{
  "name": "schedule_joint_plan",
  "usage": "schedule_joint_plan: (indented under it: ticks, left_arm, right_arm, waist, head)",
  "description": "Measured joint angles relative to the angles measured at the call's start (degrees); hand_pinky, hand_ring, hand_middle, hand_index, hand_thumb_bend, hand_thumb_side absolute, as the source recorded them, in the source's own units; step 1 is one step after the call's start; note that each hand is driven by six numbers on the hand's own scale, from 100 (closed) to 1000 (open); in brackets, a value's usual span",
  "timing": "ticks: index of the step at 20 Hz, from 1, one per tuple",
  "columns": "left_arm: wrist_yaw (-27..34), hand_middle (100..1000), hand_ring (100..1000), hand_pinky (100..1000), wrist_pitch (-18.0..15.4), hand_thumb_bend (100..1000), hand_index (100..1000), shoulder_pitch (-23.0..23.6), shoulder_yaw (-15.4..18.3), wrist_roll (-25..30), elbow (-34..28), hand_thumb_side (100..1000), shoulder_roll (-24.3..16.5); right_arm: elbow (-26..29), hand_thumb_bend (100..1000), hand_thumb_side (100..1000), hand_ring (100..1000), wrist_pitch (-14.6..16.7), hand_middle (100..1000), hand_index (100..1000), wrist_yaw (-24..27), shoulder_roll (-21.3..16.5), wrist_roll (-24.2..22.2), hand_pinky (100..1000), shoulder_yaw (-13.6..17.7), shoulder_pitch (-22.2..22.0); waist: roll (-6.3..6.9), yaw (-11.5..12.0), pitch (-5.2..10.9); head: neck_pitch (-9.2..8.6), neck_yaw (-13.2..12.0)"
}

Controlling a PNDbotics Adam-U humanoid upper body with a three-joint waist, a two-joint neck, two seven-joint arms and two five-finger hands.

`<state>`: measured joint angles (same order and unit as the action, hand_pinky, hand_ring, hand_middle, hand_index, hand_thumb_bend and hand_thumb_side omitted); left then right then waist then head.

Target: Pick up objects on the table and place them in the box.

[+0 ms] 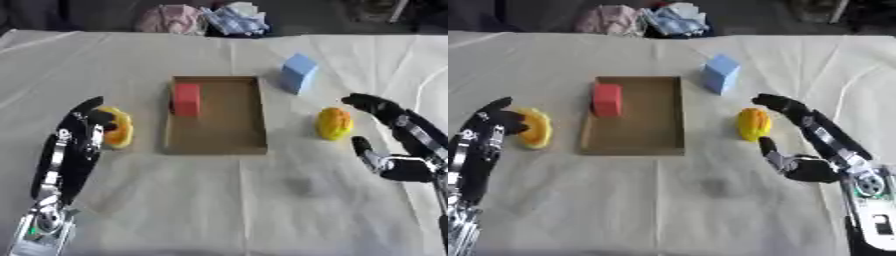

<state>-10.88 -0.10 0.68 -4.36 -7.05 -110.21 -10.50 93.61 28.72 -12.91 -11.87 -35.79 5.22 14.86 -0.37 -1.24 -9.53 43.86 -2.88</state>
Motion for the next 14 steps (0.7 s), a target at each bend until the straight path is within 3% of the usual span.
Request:
schedule_joint_plan:
  ticks: [8,14]
  left_arm:
    - [-0.4,620,636,757,0.0,100,870,0.3,0.1,0.0,-0.4,730,-0.9]
    - [-4.8,638,649,755,-0.2,100,874,2.4,1.6,1.2,-2.9,649,-8.8]
  right_arm:
    - [0.0,100,332,960,0.0,889,971,0.0,0.0,0.0,980,0.0,0.0]
    - [0.0,100,333,959,0.0,889,971,0.0,0.0,0.0,979,0.0,0.0]
  waist:
    - [0.00,-0.1,0.00]
    - [0.00,-0.3,0.00]
  head:
    - [0.00,0.0]
    - [0.00,0.0]
